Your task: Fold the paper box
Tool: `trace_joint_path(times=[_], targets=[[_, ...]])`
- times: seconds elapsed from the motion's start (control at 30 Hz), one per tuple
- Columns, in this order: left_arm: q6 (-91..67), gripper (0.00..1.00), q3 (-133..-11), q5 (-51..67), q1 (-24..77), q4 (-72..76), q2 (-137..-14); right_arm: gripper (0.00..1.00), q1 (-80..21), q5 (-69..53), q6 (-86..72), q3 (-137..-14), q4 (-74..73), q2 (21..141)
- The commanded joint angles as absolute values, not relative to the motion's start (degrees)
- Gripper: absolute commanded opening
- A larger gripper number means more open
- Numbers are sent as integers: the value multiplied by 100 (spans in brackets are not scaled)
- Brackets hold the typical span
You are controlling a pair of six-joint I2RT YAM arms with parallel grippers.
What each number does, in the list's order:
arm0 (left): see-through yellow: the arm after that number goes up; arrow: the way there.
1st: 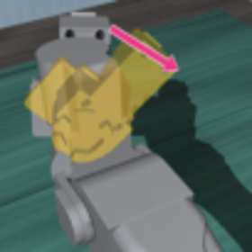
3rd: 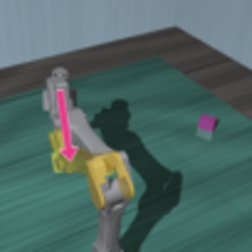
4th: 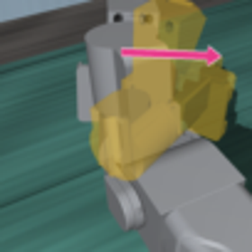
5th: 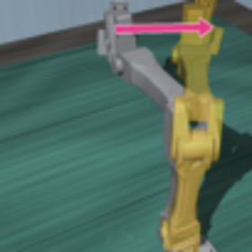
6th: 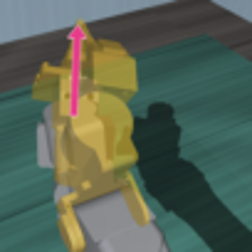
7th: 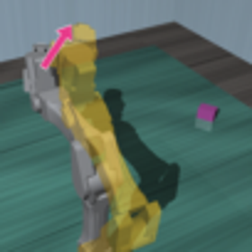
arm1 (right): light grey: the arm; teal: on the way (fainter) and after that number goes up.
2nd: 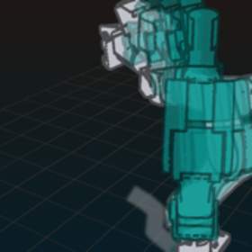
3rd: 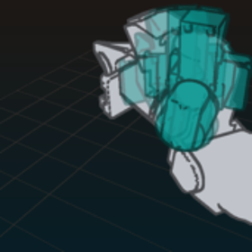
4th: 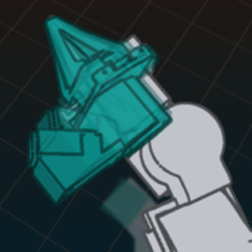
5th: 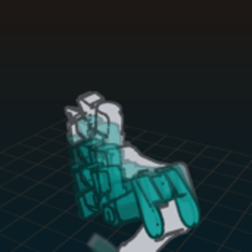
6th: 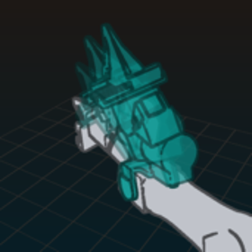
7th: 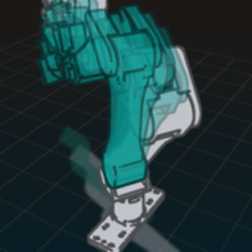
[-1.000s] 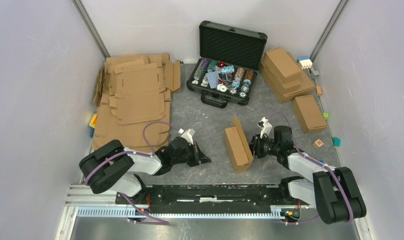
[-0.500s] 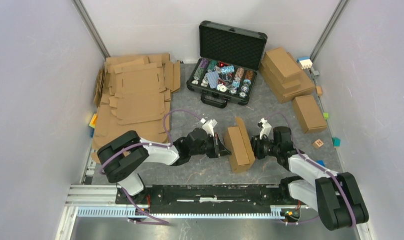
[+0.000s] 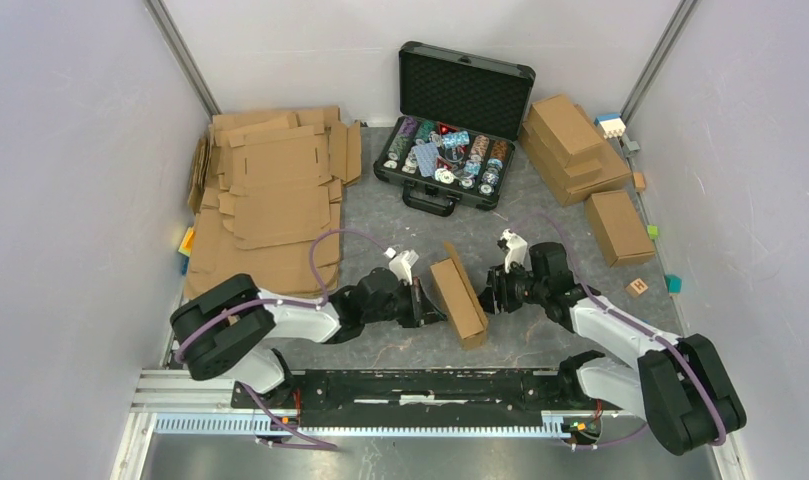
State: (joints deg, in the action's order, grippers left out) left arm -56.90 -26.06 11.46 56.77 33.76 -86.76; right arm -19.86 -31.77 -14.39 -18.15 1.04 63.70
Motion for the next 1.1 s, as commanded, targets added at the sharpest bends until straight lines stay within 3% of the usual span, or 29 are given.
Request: trace_joint_path(times=[0.0,0.2,0.4,0.47,0.57,0.63,0.83,0.9,1.07], targets=[[-5487,10,-2287,850,5715,3359,-8159,54,-2153,-2810,-1129,-2205,-326,6247],[-5073,13,-2381,1028,5616,2852,-7830,58,-2153,-2336,-1011,-2443,-776,5941],[-4270,18,-2697,1242,4901,1625,-6964,70,-2121,-943,-1020,-2815,-1430,5361],[-3882,29,-2955,1294,4633,1144,-6716,80,-2092,-745,-1063,-2880,-1500,5112],[-3261,61,-3342,1257,4315,688,-6547,92,-2096,-756,-1082,-2957,-1519,4678],[-2976,75,-3459,1791,4020,906,-6599,97,-2097,-1077,-1040,-3001,-1491,4461],[-2637,88,-3858,3032,3323,2412,-7388,98,-2125,-2622,-1212,-3298,-1605,4464],[-2344,99,-4175,3246,3296,2529,-7692,98,-2214,-2735,-1190,-3430,-1730,4408],[-1768,100,-5130,3493,3275,2323,-8301,98,-2385,-2598,-1188,-3945,-2304,4431]])
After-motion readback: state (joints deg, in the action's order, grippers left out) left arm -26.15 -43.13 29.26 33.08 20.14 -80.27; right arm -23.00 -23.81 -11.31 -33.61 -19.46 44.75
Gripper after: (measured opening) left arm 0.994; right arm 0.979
